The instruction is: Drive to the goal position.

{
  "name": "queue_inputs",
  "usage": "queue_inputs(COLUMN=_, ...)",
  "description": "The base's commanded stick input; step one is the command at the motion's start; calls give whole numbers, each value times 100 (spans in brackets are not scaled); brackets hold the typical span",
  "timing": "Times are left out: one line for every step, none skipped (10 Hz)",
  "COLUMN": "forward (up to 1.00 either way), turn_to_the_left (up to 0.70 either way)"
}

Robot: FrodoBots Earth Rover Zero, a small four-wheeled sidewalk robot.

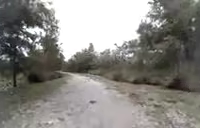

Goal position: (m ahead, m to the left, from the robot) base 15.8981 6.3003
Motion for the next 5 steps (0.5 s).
queue_inputs(forward=85, turn_to_the_left=0)
queue_inputs(forward=85, turn_to_the_left=0)
queue_inputs(forward=85, turn_to_the_left=0)
queue_inputs(forward=85, turn_to_the_left=0)
queue_inputs(forward=85, turn_to_the_left=0)
